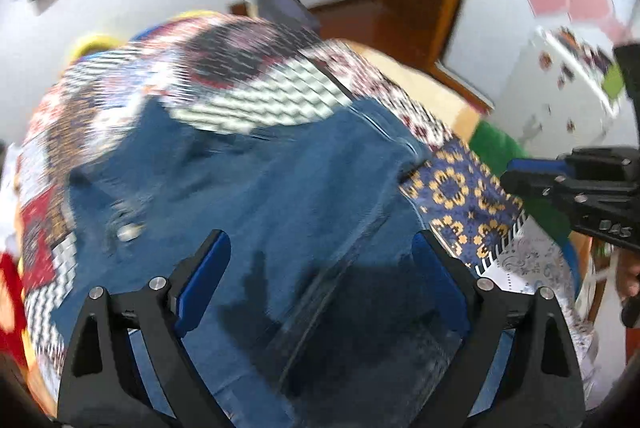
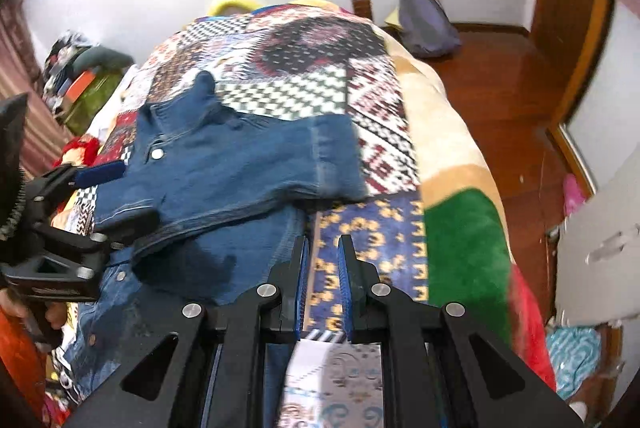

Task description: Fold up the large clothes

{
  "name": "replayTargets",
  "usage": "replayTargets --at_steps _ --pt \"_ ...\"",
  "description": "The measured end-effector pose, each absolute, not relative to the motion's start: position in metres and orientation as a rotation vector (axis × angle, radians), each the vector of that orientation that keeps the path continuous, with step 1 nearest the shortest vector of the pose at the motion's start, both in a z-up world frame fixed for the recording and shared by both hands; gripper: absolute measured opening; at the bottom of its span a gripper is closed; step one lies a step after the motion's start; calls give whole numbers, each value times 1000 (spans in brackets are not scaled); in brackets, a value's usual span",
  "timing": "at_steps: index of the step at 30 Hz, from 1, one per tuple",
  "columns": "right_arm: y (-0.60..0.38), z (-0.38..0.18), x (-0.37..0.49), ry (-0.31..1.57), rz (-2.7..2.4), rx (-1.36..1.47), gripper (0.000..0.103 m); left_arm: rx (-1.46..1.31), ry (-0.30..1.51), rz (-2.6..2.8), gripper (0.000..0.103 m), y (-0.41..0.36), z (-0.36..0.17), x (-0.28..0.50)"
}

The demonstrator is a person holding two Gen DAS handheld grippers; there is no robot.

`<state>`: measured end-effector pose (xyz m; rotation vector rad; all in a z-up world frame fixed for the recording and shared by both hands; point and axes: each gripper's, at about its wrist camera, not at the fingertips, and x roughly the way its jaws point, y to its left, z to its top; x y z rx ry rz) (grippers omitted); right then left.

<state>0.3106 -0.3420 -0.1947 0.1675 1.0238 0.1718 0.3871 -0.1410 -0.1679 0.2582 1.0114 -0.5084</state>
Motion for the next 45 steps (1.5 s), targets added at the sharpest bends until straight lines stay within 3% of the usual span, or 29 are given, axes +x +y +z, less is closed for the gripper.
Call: replayTargets --at_steps 4,5,10,26,33,45 --pt "-353 -217 313 1077 168 209 11 306 1127 -558 52 -166 -206 405" --pt "-354 -221 314 1087 171 214 11 302 1128 -558 48 -169 -211 409" --pt "-342 -233 316 1099 198 177 11 222 1097 -555 5 -158 -209 425" --pt "-284 -219 347 1096 333 149 11 85 745 -305 3 -11 -87 414" --pt "-257 -260 352 1172 238 -61 11 -28 821 -214 4 62 -129 383" --pt "-266 -281 333 1200 185 -45 11 -223 1035 -132 13 122 -237 316"
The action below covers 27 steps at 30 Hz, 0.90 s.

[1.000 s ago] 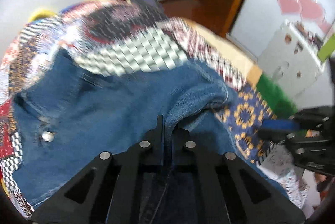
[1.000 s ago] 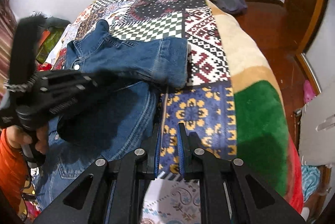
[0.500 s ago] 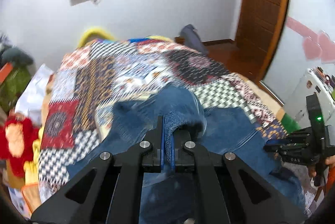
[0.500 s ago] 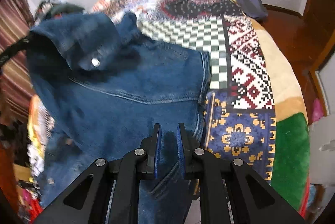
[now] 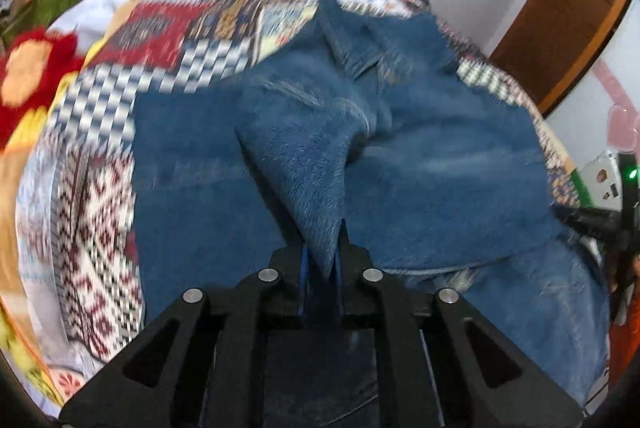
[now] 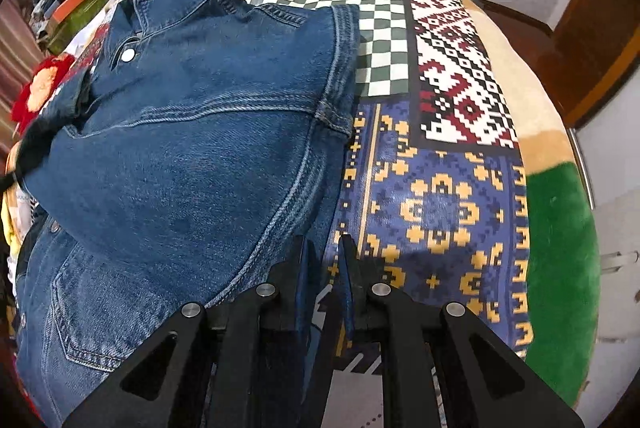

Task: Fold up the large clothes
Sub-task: 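Grasp the jacket edge with the left gripper and fold it over the body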

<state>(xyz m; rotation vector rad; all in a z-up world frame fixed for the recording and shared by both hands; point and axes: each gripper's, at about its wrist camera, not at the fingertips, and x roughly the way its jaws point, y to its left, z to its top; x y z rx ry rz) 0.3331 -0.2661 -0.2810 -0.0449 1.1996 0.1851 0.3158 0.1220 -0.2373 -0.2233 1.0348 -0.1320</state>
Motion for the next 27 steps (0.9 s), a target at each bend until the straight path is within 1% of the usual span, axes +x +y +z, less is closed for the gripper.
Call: replayTargets --at_steps 3,4,5,7,13,17,18,21,24,26,27 --pt "-267 -280 331 1200 167 -35 11 -235 1065 -107 18 129 -253 304" --pt "-268 -280 330 1200 163 -34 11 -244 1061 -96 24 133 -254 301" --pt "-268 -280 329 1199 160 -35 11 -239 1060 -79 27 136 -254 299" --pt "-268 -279 328 1199 154 -33 11 -235 1053 -53 38 143 -254 294" --pt "-267 -280 330 1204 148 -25 11 -254 1077 -43 43 161 -257 283" --pt "-267 -280 330 1215 146 -25 11 -68 1086 133 43 168 -258 279" --pt "-267 -280 330 1217 146 -25 11 -65 1109 174 43 179 -263 276" --pt "-267 -280 330 1219 145 -24 11 -200 1123 135 43 204 -266 263" --pt "-267 -279 332 1227 143 -24 11 -192 1090 114 43 206 -251 253" --pt "-265 -278 335 1237 138 -23 11 -194 1065 93 45 204 -239 254" --pt "-265 -277 337 1241 137 -21 11 -205 1052 74 50 201 -233 257"
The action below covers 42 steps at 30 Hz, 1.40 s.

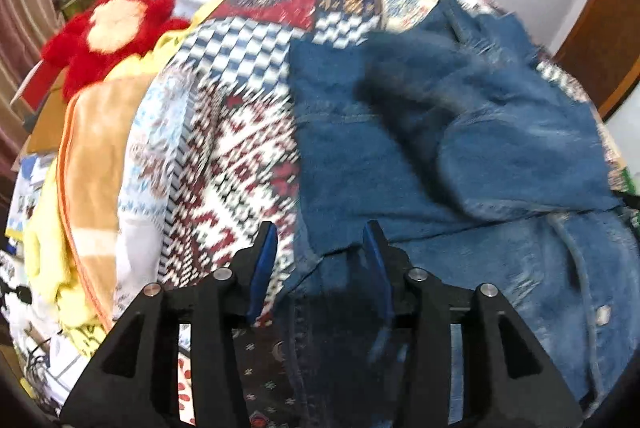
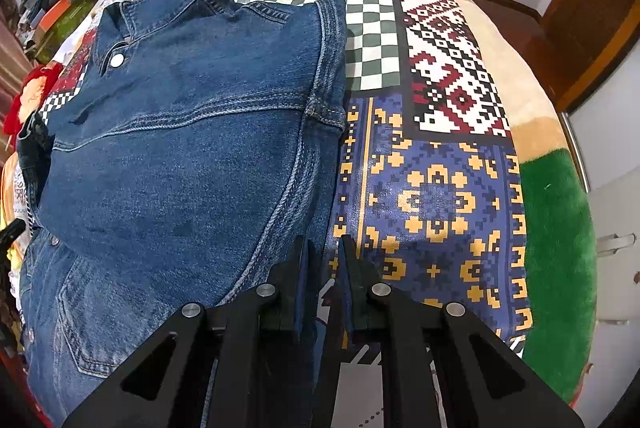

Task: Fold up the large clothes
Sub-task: 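Grasp the jacket edge with the left gripper and fold it over the body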

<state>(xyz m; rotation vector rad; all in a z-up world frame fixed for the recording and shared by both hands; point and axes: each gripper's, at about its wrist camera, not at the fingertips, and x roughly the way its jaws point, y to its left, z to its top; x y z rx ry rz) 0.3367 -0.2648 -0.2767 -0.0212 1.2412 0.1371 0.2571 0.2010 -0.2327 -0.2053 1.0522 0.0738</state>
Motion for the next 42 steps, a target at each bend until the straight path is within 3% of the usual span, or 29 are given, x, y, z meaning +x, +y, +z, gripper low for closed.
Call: replayTargets --at_steps 4,12,17,22,27,39,41,42 --pt "-263 -264 342 1210 140 -6 11 -208 996 36 70 191 -214 274" --pt "-236 -220 354 1100 195 -39 11 -130 947 36 83 172 -199 319" --pt "-205 -222 373 1078 230 -116 11 -120 1016 -9 84 167 -221 350" --pt "-192 -266 396 1178 219 -203 11 -43 1127 29 86 160 -263 363" --pt "-191 -271 388 1120 255 -299 11 -25 1090 65 96 167 -272 350" --pt "-193 -273 373 1064 105 -493 11 -143 1121 92 96 198 -284 316" --pt "-201 -274 372 1069 98 -468 25 -124 1119 102 96 196 -283 315" --pt "-205 -274 373 1067 85 -458 48 -115 1119 106 96 194 -282 316"
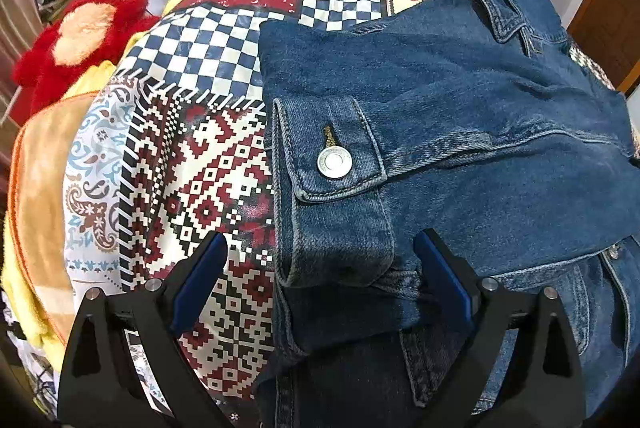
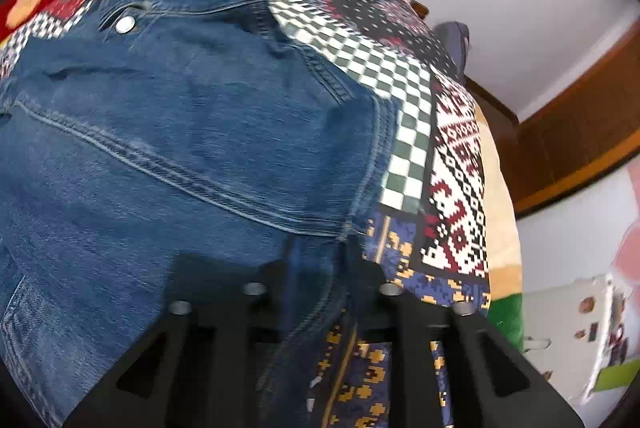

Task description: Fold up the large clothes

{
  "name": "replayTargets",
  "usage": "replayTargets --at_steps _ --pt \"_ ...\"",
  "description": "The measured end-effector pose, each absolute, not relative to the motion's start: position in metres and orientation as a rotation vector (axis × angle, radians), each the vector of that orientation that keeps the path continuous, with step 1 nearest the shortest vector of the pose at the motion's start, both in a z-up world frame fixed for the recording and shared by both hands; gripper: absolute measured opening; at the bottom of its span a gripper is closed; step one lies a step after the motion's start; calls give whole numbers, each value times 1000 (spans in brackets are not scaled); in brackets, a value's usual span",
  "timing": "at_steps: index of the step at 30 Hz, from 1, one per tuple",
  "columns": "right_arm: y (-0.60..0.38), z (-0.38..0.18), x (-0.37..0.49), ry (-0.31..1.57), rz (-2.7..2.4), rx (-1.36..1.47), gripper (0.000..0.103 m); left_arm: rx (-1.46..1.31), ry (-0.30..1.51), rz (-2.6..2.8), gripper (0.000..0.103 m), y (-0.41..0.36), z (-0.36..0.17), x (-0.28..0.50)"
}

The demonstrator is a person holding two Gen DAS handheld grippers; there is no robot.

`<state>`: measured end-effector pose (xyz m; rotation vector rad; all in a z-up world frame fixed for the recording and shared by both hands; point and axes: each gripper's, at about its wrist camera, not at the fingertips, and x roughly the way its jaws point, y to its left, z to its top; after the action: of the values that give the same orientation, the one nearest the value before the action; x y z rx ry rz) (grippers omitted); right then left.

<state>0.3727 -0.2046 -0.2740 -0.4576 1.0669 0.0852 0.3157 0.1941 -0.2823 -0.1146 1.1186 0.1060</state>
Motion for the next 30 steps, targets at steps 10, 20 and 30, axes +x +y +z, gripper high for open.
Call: replayTargets --at_steps 10,20,30 --pt "-247 -255 375 1059 67 -293 79 -76 1098 118 96 196 -254 307" --pt "-248 -212 389 1000 189 -103 79 -88 1052 133 96 232 -217 338" --pt "-258 -222 438 1029 187 59 78 -266 1102 182 95 263 -251 403"
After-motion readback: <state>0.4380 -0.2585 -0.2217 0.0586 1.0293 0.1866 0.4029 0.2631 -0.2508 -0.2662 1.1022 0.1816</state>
